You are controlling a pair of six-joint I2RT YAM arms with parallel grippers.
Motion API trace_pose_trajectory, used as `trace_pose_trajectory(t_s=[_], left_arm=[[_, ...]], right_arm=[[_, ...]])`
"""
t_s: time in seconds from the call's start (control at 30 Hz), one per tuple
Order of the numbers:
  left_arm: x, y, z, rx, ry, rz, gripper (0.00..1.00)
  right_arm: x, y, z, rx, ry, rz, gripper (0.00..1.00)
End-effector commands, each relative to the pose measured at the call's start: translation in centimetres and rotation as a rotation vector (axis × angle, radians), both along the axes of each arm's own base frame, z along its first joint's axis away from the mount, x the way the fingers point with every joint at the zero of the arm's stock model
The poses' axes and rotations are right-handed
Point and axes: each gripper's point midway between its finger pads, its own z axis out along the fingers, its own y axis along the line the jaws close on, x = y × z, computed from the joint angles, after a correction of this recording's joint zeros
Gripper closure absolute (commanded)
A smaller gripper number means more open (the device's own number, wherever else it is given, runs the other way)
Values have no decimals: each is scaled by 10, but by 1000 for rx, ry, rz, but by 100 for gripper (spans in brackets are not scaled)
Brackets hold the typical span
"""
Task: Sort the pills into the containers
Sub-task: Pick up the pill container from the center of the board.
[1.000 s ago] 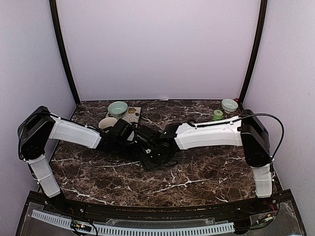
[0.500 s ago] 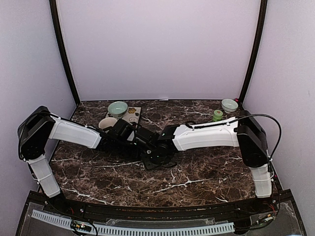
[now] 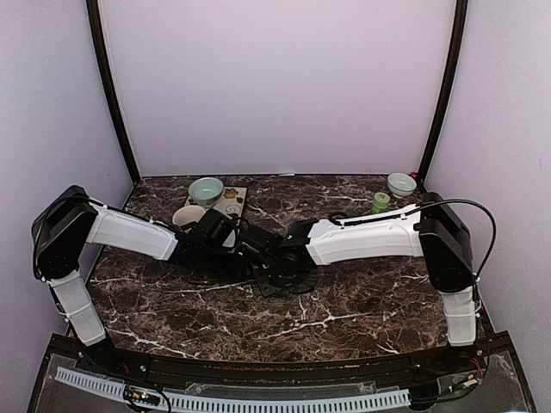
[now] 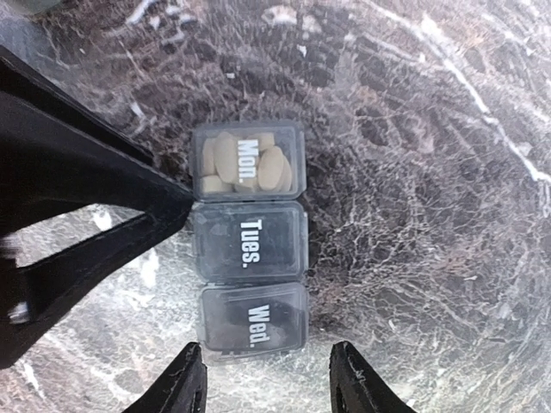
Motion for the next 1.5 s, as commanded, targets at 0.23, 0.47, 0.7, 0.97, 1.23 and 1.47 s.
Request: trace_pose_trajectory(t_s=[0.23,0.47,0.7,0.97,1.23,1.47], left_arm=[[7,-5,16,-19,-39,1,69],[11,-9,24,-41,-57,4,66],[15,-13,26,-79,-56,8,65],[19,-16,20,-78,-42,3,64],[20,-13,8,-64,-19,0,65],[19,-9,-2,-42,-3,1,65]], right_arm=[[5,-2,36,64,-72,-5,50],[-2,7,39,115,-49,40,43],[-4,10,29,105,-25,52,35],[-1,15,17,79,-20,56,35],[8,14,7,69,-28,37,37],[15,10,3,60,-27,25,44]])
